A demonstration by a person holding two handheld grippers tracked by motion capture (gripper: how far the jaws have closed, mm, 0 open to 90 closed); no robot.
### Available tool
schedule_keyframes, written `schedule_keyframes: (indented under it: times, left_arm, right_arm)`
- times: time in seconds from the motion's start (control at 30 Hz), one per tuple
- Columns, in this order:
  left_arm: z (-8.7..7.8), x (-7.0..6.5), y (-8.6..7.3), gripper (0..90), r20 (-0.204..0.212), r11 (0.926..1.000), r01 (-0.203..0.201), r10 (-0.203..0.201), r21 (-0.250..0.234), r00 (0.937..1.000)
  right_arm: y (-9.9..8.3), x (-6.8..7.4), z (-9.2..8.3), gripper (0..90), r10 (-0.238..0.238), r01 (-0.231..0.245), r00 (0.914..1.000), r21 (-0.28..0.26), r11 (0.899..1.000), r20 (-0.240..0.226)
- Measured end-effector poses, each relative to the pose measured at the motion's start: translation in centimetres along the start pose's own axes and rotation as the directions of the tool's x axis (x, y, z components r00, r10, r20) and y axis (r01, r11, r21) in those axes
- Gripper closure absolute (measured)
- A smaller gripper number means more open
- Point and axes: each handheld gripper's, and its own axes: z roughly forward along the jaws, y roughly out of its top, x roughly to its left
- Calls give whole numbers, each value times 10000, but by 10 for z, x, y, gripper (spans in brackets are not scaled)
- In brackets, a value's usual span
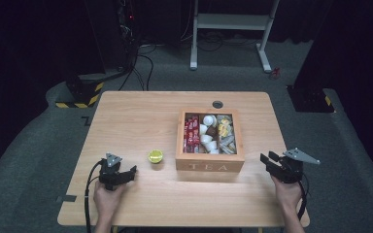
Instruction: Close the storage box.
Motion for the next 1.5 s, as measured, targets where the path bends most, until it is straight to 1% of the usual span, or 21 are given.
schedule_keyframes:
  times: [0.07,0.13,0.23,0.27,0.33,0.37,0.43,0.63,0.73,0.8,1.17,1.3,1.5]
  left_arm:
    - [0,0,0,237,1,10000,7,-7,6,10000]
    - [0,0,0,237,-1,10000,2,-2,-2,10000]
    - [0,0,0,237,-3,10000,1,-1,1,10000]
    - [0,0,0,237,-4,10000,-6,6,-6,10000]
    - [0,0,0,237,-1,10000,2,-2,1,10000]
    - [0,0,0,237,0,10000,6,-6,6,10000]
    - [0,0,0,237,-2,10000,-1,1,0,10000]
    - [0,0,0,237,-4,10000,-7,7,-4,10000]
    - [0,0,0,237,-1,10000,2,-2,0,10000]
    - [0,0,0,237,-2,10000,7,-7,4,10000]
    - [0,0,0,237,7,10000,-15,15,11,10000]
    - [0,0,0,237,7,10000,-12,12,10,10000]
    - [0,0,0,237,7,10000,-16,16,12,10000]
  right_arm:
    - [-4,-1,4,574,-64,62,9999,180,9998,112]
    - [-8,-2,8,569,10,-17,9998,380,9993,186]
    - [-12,-1,13,566,-192,162,9988,647,9978,456]
    - [-13,-2,14,565,-276,244,9986,688,9973,458]
    - [-15,-2,18,563,-333,284,9978,832,9961,573]
    - [-17,-2,19,562,-275,215,9975,911,9956,646]
    - [-19,-2,22,561,-295,224,9972,1029,9944,683]
    - [-23,-1,31,550,-609,474,9938,1407,9889,929]
    - [-24,1,33,546,-645,498,9931,1452,9881,982]
    - [-24,1,35,543,-797,631,9914,1545,9860,1037]
    - [-28,2,46,526,-881,644,9899,2017,9773,1110]
    - [-29,3,46,519,-844,611,9902,1983,9782,1113]
    - [-30,3,47,473,-918,713,9908,1932,9786,994]
